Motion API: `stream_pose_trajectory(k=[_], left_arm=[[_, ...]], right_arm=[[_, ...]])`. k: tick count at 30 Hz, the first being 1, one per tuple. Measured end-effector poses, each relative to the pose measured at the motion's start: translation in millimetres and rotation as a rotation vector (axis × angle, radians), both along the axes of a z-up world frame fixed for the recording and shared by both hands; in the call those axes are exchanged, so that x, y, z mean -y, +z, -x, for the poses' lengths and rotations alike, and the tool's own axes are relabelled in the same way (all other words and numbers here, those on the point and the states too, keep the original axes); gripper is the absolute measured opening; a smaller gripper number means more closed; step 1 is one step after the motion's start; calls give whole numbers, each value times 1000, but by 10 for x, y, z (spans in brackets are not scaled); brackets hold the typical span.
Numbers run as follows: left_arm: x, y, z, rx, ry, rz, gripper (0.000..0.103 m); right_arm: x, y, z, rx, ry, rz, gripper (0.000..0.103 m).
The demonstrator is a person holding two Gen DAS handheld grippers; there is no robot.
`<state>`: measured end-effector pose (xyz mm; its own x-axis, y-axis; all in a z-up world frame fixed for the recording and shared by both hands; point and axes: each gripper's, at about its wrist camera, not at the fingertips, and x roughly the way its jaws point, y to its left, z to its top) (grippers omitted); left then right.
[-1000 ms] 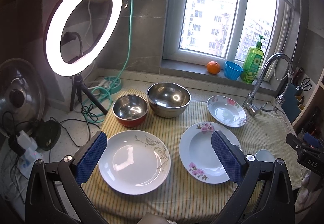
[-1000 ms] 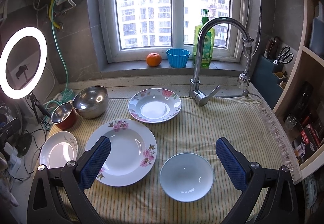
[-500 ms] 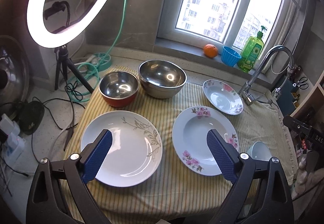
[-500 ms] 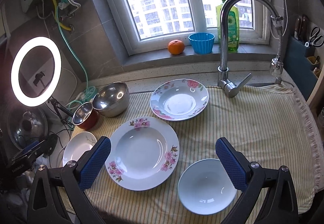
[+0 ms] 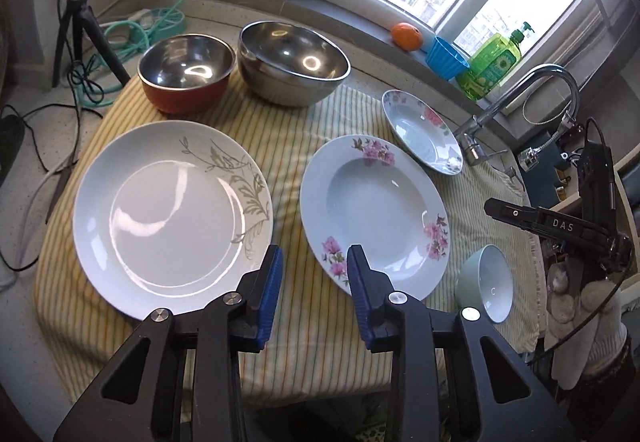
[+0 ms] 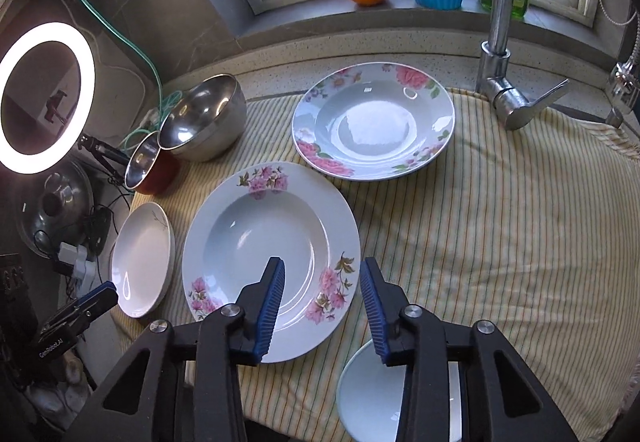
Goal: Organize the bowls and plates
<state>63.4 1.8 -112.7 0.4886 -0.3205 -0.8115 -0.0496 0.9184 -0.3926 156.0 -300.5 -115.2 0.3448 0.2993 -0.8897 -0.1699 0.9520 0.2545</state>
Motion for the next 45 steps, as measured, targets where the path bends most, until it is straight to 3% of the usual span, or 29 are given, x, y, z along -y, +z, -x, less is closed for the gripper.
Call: stream_pose_trajectory(k=[8,12,22,45], left_arm=[[120,-192,-119,-73,-31,32,29],[217,-262,-171,-94,-56,35,26],[217,-474,-275,-178,-37,70,22],[145,-656,-526,-219,15,85,18]], right_arm=[[23,-257,-302,-132,-20,2,33],[-5,-299,-433,-136,-8,46,32],[63,-455,-622,-203,-14,12,22],[-49,-683,-823,-260,5,-16,19]])
